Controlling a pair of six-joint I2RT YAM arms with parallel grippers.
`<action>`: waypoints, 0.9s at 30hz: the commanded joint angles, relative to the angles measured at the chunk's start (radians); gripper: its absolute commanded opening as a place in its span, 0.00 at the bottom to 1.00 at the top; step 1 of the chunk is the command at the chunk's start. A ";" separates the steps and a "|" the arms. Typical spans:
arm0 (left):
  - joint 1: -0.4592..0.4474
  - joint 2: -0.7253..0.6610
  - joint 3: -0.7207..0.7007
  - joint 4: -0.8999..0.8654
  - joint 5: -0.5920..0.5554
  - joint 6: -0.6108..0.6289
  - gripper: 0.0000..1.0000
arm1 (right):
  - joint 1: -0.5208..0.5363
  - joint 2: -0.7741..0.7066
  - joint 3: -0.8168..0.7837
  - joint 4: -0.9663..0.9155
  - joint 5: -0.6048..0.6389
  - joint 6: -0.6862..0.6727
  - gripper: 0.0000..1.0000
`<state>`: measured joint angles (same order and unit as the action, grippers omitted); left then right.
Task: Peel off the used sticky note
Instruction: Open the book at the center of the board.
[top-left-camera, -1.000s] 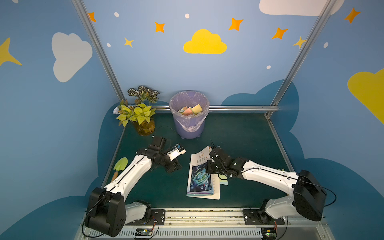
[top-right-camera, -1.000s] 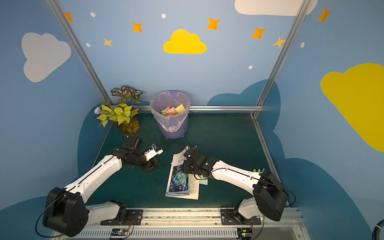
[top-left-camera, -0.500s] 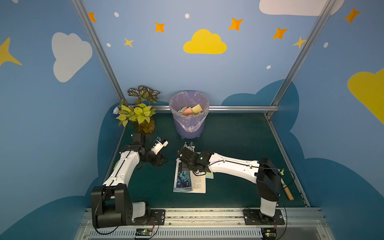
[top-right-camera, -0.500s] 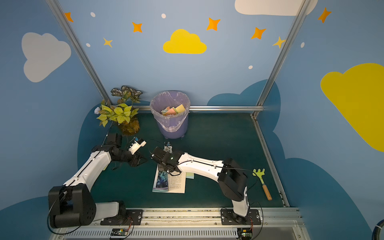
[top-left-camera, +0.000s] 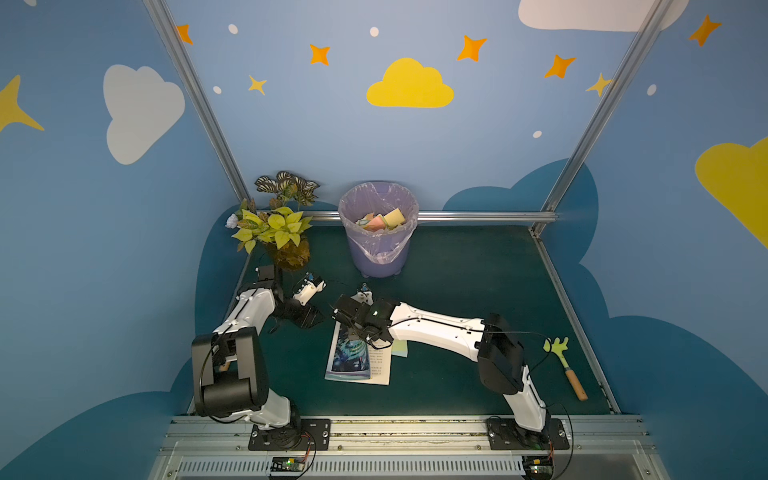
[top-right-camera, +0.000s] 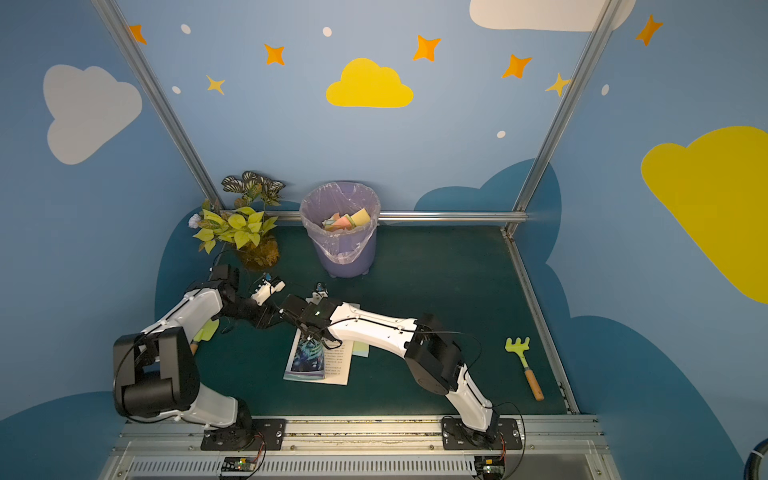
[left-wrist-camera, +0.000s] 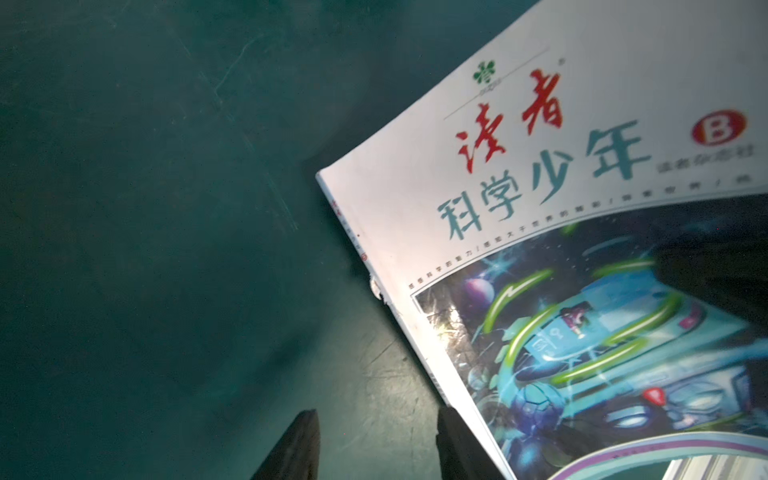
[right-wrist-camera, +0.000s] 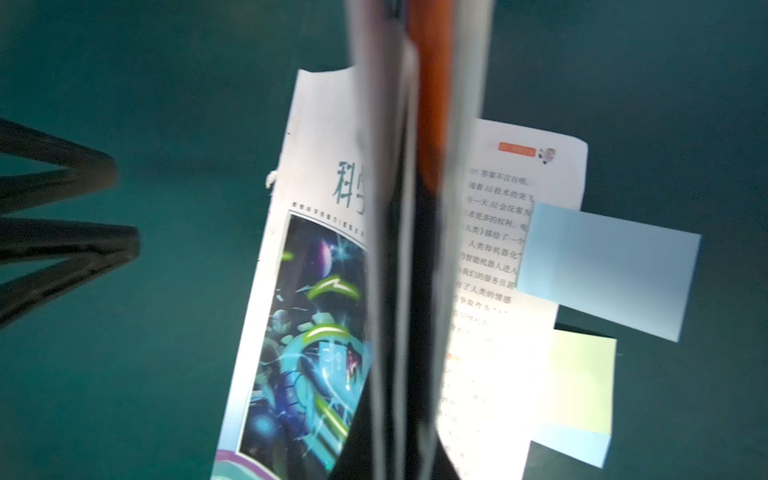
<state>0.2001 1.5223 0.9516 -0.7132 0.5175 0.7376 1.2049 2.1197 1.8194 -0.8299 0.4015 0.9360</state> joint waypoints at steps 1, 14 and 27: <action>-0.003 -0.050 -0.020 -0.026 0.022 0.037 0.50 | -0.037 -0.048 -0.008 -0.233 0.059 -0.058 0.00; -0.001 -0.084 -0.008 -0.084 0.118 0.020 0.50 | -0.059 -0.053 -0.011 -0.738 0.320 -0.117 0.00; 0.053 -0.098 -0.018 -0.095 0.135 0.081 0.51 | 0.021 0.392 0.546 -0.878 0.310 -0.142 0.00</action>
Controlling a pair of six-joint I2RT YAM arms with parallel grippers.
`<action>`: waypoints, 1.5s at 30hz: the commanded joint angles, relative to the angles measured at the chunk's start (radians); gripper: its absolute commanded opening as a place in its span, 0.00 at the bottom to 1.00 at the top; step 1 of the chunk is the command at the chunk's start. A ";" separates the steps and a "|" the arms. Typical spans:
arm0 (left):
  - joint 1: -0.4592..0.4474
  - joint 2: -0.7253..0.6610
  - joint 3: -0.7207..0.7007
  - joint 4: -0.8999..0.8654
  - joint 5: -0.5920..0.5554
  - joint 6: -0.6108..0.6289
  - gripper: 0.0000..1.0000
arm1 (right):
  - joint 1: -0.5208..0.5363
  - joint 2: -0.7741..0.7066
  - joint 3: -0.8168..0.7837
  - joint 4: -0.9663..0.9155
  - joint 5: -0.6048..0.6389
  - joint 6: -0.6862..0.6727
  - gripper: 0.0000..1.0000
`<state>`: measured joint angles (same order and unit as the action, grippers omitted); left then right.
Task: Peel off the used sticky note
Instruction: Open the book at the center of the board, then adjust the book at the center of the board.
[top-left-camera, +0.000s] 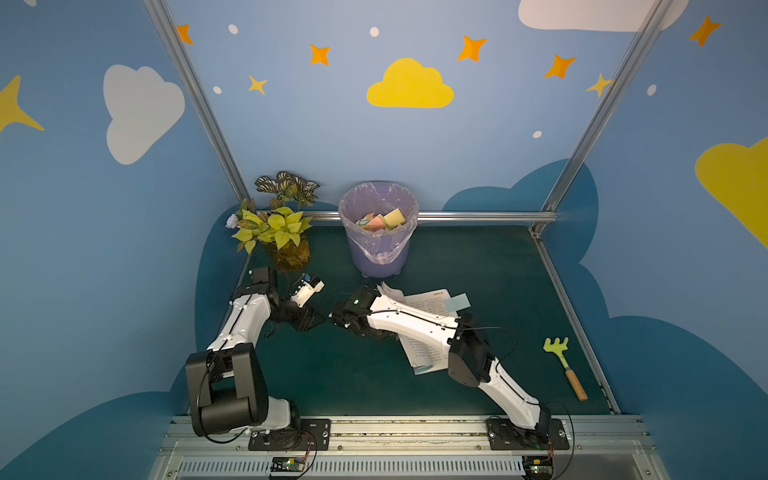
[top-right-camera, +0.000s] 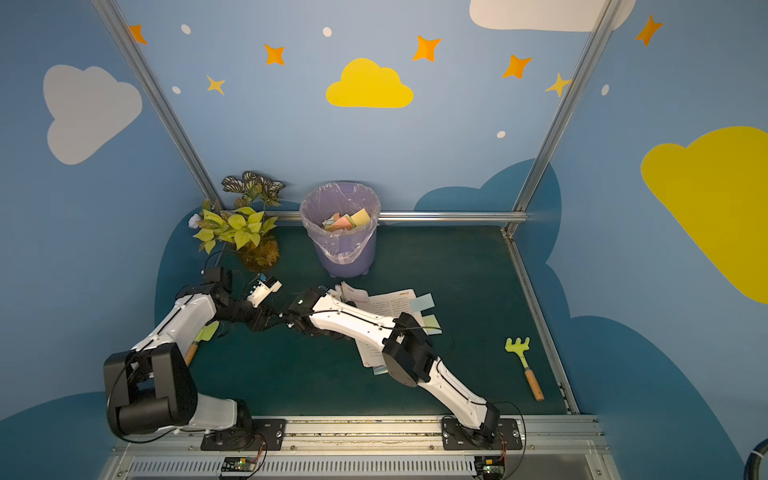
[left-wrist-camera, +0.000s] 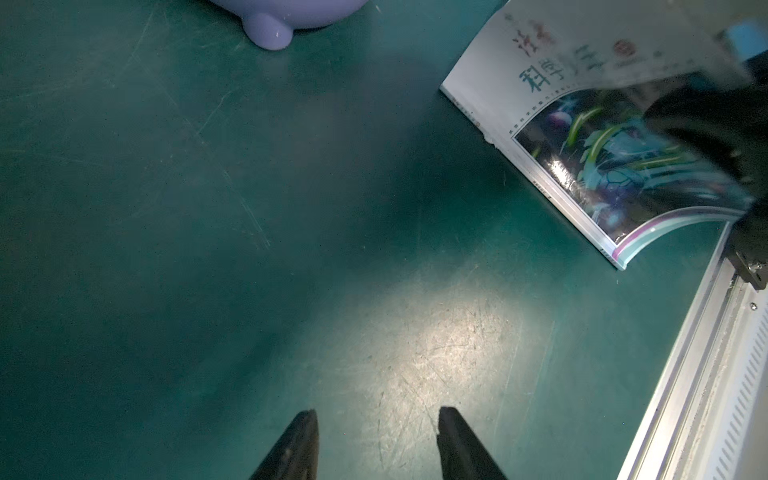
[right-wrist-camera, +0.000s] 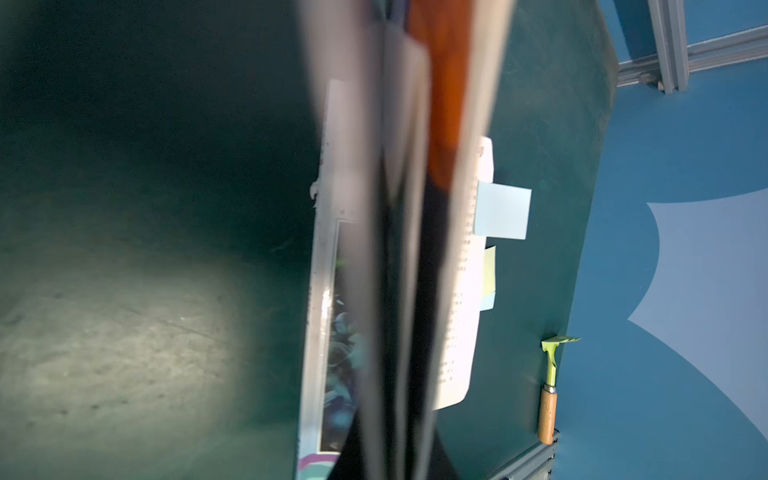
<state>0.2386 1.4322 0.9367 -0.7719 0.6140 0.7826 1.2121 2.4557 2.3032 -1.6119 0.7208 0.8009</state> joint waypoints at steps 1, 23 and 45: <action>0.018 -0.011 -0.002 -0.039 0.041 0.041 0.51 | 0.013 0.074 0.075 -0.083 -0.025 -0.010 0.00; 0.023 -0.098 -0.006 -0.069 0.041 0.053 0.52 | 0.029 -0.196 -0.138 0.475 -0.453 -0.102 0.95; -0.190 -0.228 -0.075 -0.072 -0.020 -0.012 0.54 | -0.241 -0.739 -1.219 1.215 -0.941 -0.110 0.97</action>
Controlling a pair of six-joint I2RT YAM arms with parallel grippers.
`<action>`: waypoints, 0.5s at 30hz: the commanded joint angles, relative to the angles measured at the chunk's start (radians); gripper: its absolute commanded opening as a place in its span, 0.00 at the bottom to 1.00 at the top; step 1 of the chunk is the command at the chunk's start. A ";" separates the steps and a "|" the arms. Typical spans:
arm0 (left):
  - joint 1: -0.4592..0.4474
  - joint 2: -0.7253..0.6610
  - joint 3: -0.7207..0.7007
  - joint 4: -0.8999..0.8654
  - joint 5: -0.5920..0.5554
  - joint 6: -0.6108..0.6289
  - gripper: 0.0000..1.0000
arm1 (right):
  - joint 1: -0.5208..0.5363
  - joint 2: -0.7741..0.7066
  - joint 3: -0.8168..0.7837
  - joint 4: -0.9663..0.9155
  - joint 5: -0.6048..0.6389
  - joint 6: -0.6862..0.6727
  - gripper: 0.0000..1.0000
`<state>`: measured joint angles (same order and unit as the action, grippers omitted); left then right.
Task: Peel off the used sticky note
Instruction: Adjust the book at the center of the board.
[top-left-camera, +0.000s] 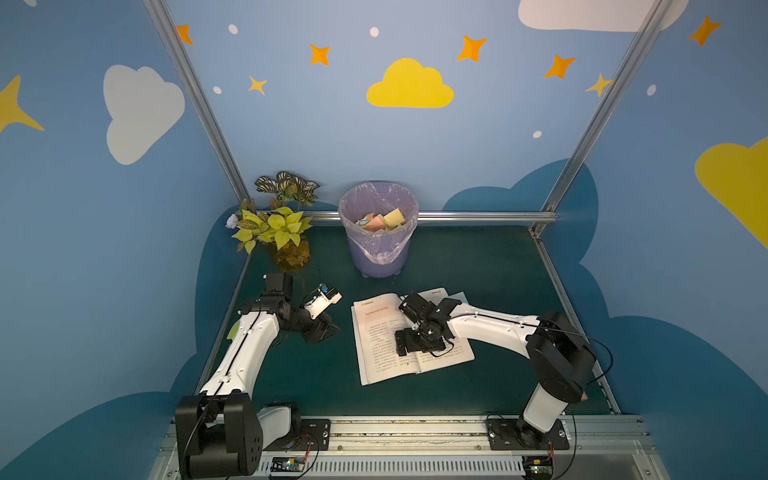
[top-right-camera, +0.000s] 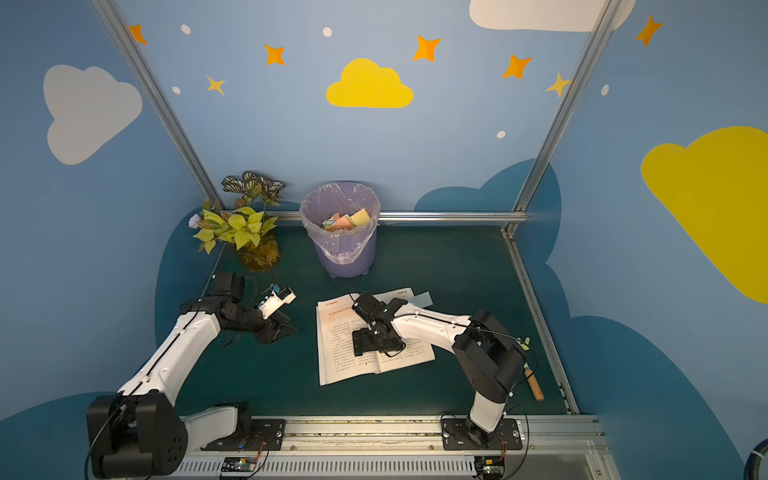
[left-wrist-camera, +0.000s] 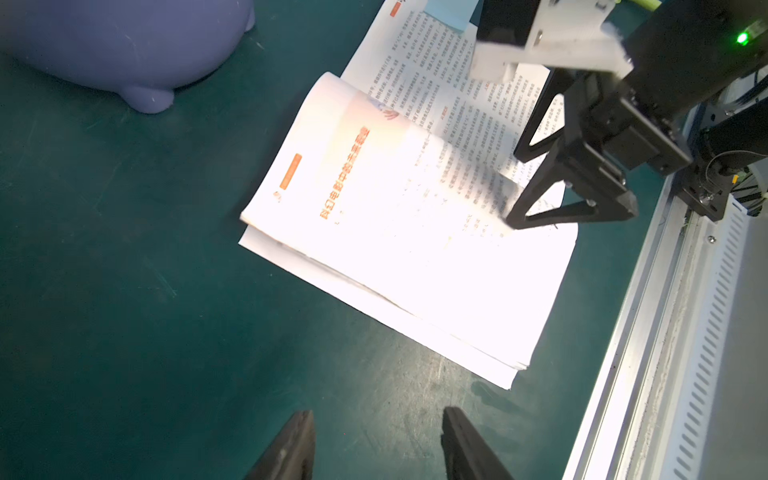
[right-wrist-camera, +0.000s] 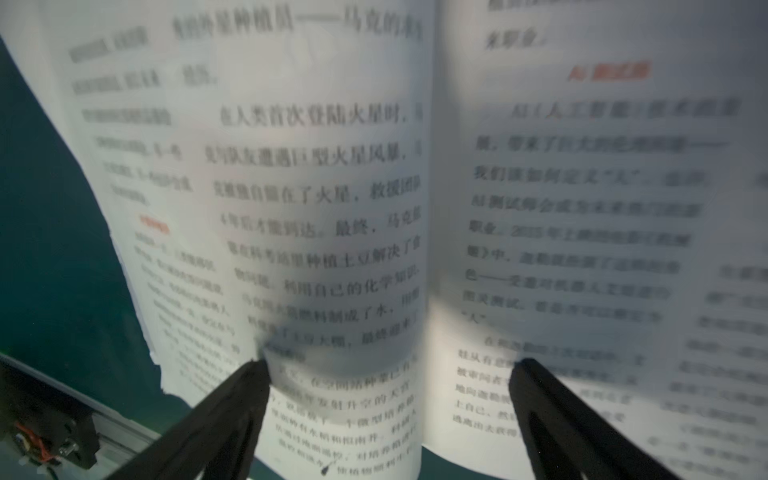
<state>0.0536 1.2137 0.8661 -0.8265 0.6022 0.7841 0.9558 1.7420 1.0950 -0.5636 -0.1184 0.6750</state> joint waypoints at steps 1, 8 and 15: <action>-0.006 -0.009 -0.004 -0.017 -0.010 -0.015 0.54 | 0.018 -0.016 -0.018 0.193 -0.113 0.025 0.97; -0.008 -0.046 -0.009 -0.022 -0.032 -0.005 0.54 | 0.090 0.038 -0.010 0.335 -0.137 0.137 0.97; -0.008 -0.068 -0.008 -0.036 -0.041 0.004 0.54 | 0.198 0.127 0.112 0.377 -0.101 0.209 0.97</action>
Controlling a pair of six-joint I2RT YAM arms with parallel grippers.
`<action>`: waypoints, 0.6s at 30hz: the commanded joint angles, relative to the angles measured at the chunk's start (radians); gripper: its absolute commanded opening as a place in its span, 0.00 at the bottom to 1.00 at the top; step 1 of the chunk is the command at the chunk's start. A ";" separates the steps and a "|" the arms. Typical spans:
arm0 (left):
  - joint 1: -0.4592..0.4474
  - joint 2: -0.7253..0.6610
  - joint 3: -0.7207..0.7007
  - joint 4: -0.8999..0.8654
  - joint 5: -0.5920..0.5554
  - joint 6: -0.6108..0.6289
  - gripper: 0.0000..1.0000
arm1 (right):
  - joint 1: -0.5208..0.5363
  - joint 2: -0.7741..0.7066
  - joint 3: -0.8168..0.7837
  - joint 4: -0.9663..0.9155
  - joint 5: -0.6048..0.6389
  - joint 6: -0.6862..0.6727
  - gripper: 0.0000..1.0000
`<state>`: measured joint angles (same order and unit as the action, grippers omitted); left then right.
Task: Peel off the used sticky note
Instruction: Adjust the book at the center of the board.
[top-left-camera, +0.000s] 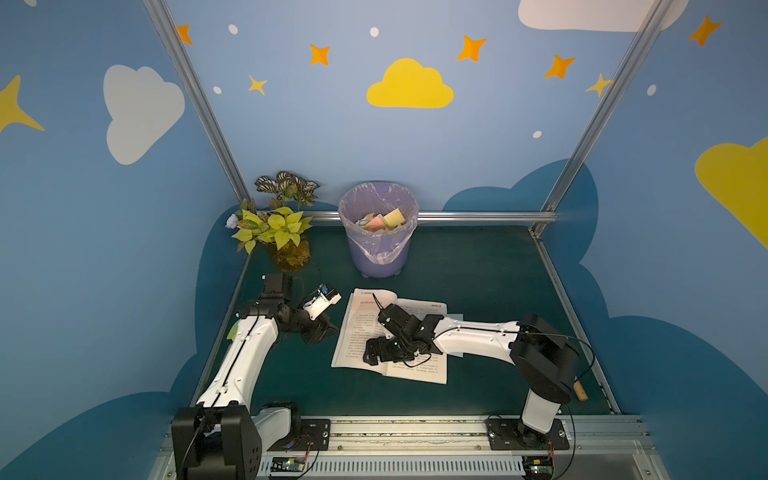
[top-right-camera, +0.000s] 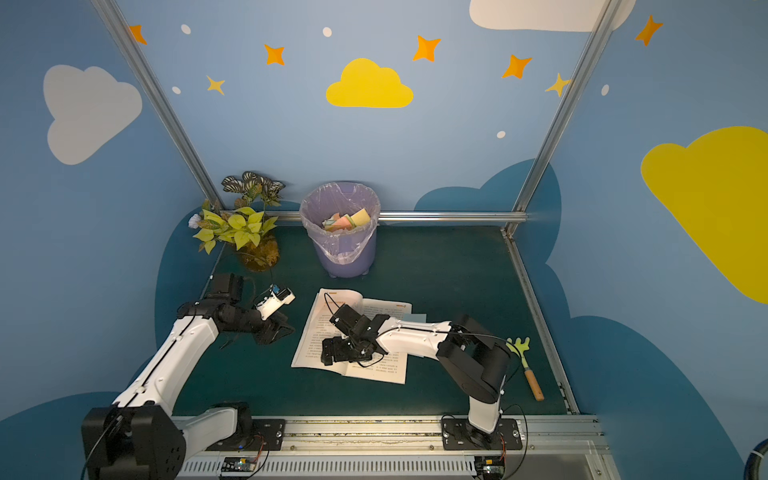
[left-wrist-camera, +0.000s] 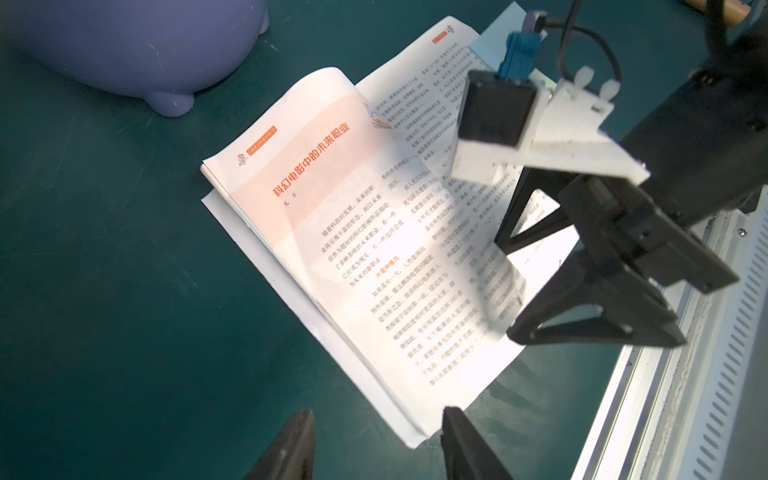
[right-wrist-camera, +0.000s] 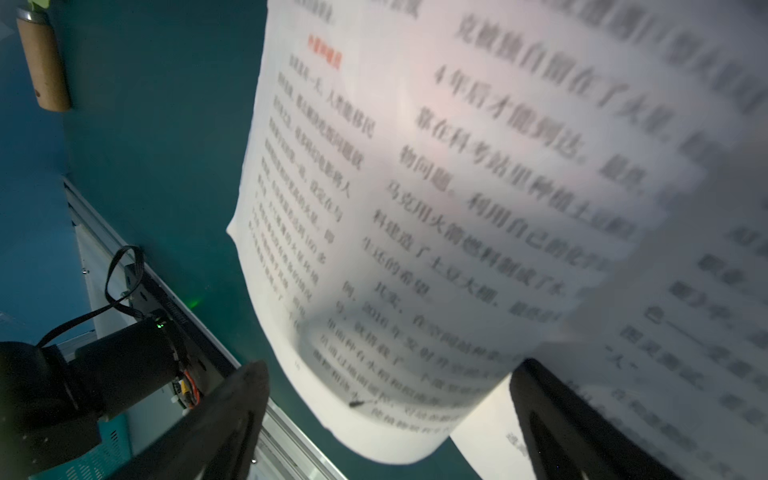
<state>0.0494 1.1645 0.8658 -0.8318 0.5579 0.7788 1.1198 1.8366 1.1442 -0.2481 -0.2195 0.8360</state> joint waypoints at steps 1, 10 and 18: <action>-0.003 -0.021 -0.009 -0.032 0.003 0.010 0.54 | 0.045 0.048 0.087 0.056 0.001 0.048 0.97; -0.070 -0.045 -0.011 -0.034 -0.012 -0.010 0.54 | 0.006 -0.091 0.058 -0.150 0.149 -0.037 0.97; -0.315 -0.019 0.014 0.053 -0.101 -0.089 0.54 | -0.229 -0.459 -0.246 -0.289 0.325 -0.024 0.97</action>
<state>-0.2054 1.1328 0.8658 -0.8154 0.4969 0.7269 0.9604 1.4487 1.0107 -0.4408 0.0265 0.8013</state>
